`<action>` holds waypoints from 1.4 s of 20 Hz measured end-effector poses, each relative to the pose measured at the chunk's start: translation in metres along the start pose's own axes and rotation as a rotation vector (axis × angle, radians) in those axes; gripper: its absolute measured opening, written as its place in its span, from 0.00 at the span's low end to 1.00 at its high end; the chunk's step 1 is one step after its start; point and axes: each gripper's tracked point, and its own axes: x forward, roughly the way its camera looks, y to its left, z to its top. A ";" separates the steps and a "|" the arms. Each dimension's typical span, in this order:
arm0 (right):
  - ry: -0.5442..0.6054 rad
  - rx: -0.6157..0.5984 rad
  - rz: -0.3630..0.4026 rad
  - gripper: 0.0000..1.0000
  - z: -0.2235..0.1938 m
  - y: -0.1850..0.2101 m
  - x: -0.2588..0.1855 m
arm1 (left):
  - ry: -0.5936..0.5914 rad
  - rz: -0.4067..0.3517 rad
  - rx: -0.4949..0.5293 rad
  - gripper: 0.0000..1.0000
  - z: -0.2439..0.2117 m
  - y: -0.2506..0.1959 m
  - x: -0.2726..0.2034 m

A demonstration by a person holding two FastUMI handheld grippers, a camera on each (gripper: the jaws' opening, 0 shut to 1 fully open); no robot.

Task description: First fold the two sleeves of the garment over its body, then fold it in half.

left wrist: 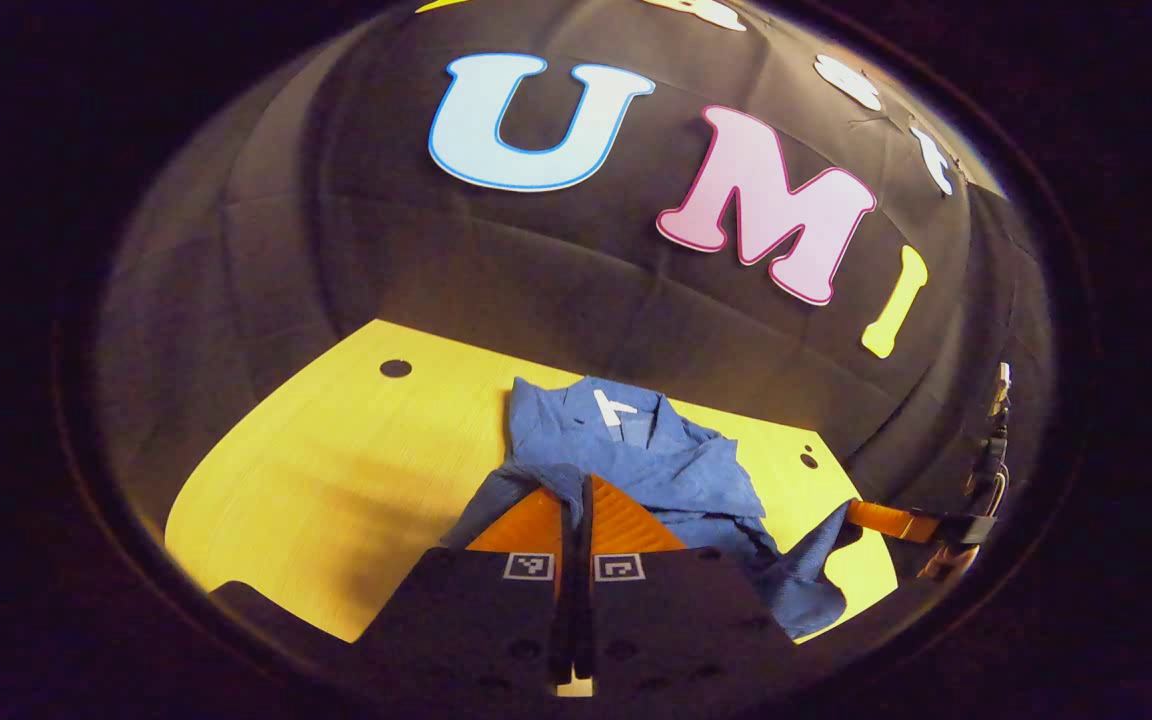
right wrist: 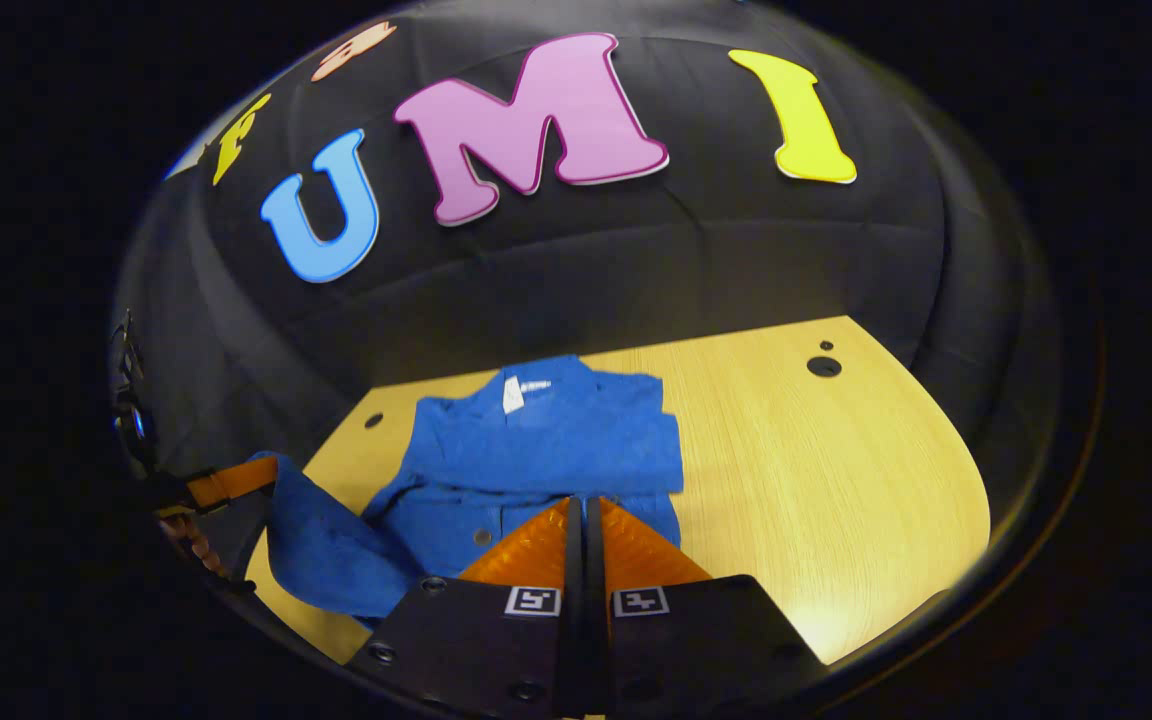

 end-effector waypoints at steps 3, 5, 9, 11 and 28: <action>-0.101 0.002 0.000 0.04 0.054 -0.007 0.034 | -0.108 -0.001 0.064 0.00 0.048 -0.009 0.038; -0.167 -0.010 -0.004 0.04 0.086 -0.013 0.056 | -0.220 0.014 0.100 0.00 0.084 -0.007 0.069; -0.231 -0.050 -0.039 0.04 0.129 -0.032 0.117 | -0.275 0.042 0.120 0.00 0.112 -0.003 0.134; -0.238 -0.061 -0.045 0.00 0.140 -0.038 0.149 | -0.274 0.043 0.149 0.00 0.118 0.004 0.172; -0.338 -0.087 -0.191 0.98 0.136 -0.085 0.206 | -0.377 0.122 0.057 0.86 0.112 0.034 0.240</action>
